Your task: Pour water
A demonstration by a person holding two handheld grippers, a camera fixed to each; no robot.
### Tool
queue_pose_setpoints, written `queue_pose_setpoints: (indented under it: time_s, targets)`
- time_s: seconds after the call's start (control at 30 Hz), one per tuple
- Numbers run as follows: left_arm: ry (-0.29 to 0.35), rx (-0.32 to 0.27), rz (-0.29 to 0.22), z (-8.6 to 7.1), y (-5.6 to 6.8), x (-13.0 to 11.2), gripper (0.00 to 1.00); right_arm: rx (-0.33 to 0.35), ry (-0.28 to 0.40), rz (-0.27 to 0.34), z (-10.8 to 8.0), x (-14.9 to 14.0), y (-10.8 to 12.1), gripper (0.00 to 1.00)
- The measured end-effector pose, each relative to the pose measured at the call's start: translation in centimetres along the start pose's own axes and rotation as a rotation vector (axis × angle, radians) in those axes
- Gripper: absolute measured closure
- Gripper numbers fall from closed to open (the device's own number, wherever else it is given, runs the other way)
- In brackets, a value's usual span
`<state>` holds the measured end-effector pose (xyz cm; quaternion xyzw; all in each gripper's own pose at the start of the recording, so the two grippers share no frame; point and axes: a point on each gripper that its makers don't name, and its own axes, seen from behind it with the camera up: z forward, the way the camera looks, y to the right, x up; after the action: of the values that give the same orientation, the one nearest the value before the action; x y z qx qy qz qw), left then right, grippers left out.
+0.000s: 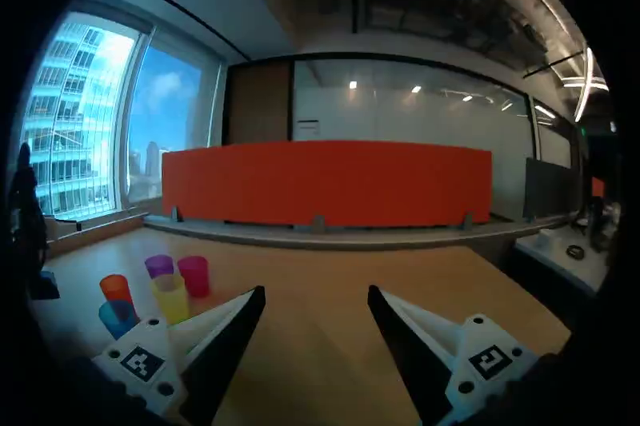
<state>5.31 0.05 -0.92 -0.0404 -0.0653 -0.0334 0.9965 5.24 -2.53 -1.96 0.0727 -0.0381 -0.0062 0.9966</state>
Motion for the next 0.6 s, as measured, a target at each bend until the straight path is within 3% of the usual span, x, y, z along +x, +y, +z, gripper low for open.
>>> queue_pose_setpoints:
  time_s: [0.3, 0.6]
  targets:
    - [0.126, -0.001, 0.022, -0.4, 0.8, 3.3, 0.08, -0.072, 0.111, 0.004, -0.7, 2.4, 1.2, 0.01]
    - [0.166, 0.021, 0.064, -0.6, 0.8, 4.2, 0.08, -0.096, 0.124, 0.012, -1.1, 2.4, 2.1, 0.01]
